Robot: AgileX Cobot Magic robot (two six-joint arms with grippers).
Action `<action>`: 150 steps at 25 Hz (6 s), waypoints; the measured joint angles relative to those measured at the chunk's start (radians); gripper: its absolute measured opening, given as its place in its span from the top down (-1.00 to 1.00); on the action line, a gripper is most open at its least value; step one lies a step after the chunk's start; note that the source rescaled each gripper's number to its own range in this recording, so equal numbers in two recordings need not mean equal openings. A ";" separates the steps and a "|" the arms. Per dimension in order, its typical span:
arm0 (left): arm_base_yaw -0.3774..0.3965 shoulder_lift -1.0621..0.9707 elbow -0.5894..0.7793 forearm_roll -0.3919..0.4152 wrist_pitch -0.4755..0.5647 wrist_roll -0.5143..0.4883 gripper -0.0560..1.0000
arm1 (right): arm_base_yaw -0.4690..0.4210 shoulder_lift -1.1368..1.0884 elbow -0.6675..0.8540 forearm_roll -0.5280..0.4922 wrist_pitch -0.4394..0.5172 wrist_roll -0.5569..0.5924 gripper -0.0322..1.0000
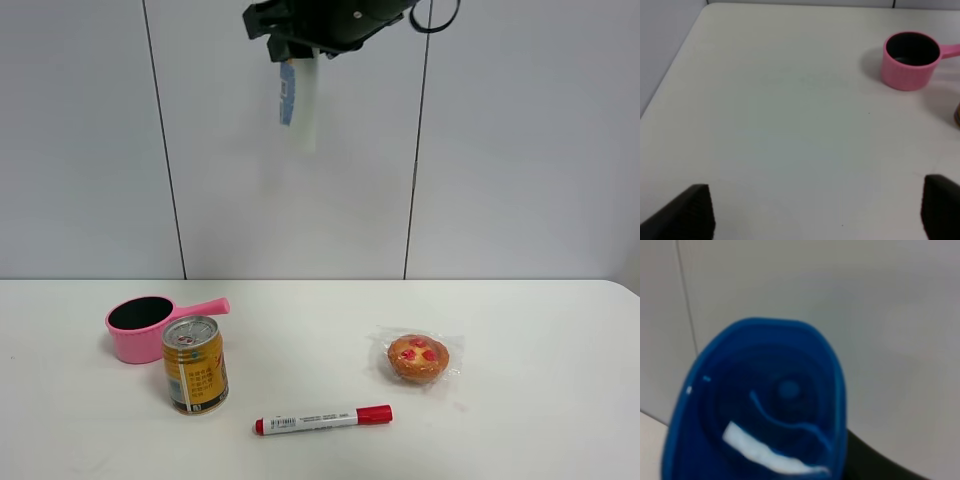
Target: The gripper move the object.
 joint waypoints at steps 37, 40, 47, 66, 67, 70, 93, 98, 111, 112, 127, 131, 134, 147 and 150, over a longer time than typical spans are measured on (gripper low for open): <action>0.000 0.000 0.000 0.000 0.000 0.000 -1.00 | 0.055 0.757 -0.584 0.133 -0.058 -0.034 0.93; 0.000 0.000 0.000 0.000 0.000 0.000 -1.00 | 0.055 0.757 -0.584 0.133 -0.058 -0.038 0.93; 0.000 0.000 0.000 0.000 0.000 0.000 -1.00 | 0.055 0.776 -0.586 0.133 -0.058 -0.042 0.93; 0.000 0.000 0.000 0.000 0.000 0.000 -1.00 | 0.055 0.798 -0.591 0.133 -0.082 -0.042 0.40; 0.000 0.000 0.000 0.000 0.000 0.000 -1.00 | 0.055 0.798 -0.591 0.133 -0.084 -0.042 0.27; 0.000 0.000 0.000 0.000 0.000 0.000 -1.00 | 0.055 0.798 -0.591 0.133 -0.084 -0.042 -0.07; 0.000 0.000 0.000 0.000 0.000 0.000 -1.00 | 0.069 0.210 -0.592 0.202 0.463 -0.297 -0.54; 0.000 0.000 0.000 0.000 0.000 0.000 -1.00 | 0.076 0.076 -0.592 0.152 0.557 -0.308 -0.54; 0.000 0.000 0.000 0.000 0.000 0.000 -1.00 | 0.065 -0.062 -0.480 -0.024 0.900 -0.205 -0.54; 0.000 0.000 0.000 0.000 0.000 0.000 -1.00 | 0.059 -0.070 -0.432 -0.024 0.878 -0.188 -0.54; 0.000 0.000 0.000 0.000 0.000 0.000 -1.00 | 0.003 -0.551 0.526 0.070 0.290 -0.073 -0.59; 0.000 0.000 0.000 0.000 0.000 0.000 -1.00 | -0.082 -0.709 0.675 0.091 0.266 -0.060 -0.85; 0.000 0.000 0.000 0.000 0.000 0.000 -1.00 | -0.172 -0.814 0.777 0.093 0.263 -0.059 -0.90; 0.000 0.000 0.000 0.000 0.000 0.000 -1.00 | -0.624 -1.283 1.037 0.096 0.460 -0.049 -0.91; 0.000 0.000 0.000 0.000 0.000 0.000 -1.00 | -0.679 -1.387 1.071 0.096 0.531 -0.041 -0.91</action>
